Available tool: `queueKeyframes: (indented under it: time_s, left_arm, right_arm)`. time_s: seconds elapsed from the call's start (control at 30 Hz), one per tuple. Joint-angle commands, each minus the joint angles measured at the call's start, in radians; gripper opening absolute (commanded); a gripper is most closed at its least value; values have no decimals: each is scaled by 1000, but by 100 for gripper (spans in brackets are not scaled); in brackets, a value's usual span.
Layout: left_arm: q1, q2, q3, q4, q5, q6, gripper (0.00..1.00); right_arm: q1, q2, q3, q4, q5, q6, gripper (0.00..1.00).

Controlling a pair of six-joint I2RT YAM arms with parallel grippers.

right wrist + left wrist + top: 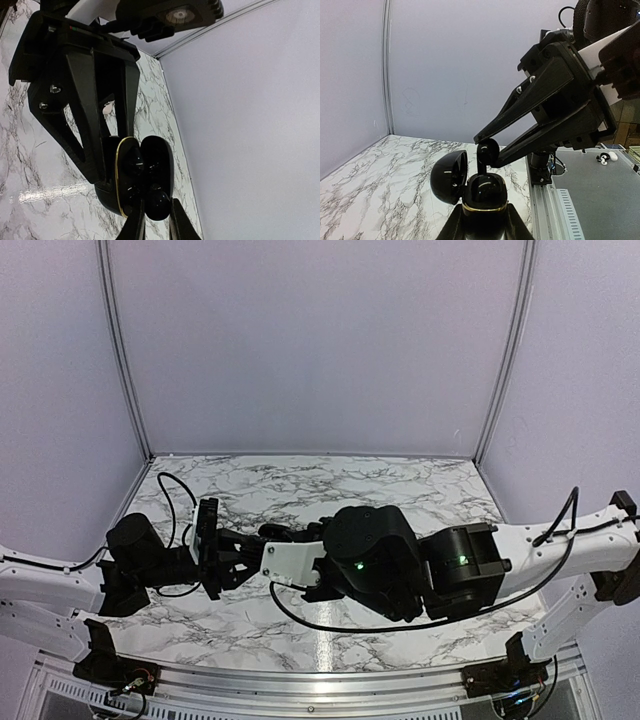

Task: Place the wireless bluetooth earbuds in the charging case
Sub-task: Place the right earbud in the right side groove of the charging case.

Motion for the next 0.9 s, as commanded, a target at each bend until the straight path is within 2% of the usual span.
queueKeyframes:
  time_s: [0.0,0.23,0.5,0.63,0.87]
  left_arm:
    - [3,-23,23,47,3,-6,0]
    - [3,-24,24,49,6,-7,0]
    - [3,-27,25,49,4,-12,0]
    - [4,-38,20,49,-1,-10,0]
    - [3,-40,20,48,-1,-10,0]
  right_arm:
    - [4,-10,-5,4,56,-9,4]
    - [3,-15,-12,4,42,-8,4]
    - [4,-3,9,-10,-54,13,6]
    - [2,-19,5,-9,-78,24,15]
    - [3,-33,0,-16,-109,36,23]
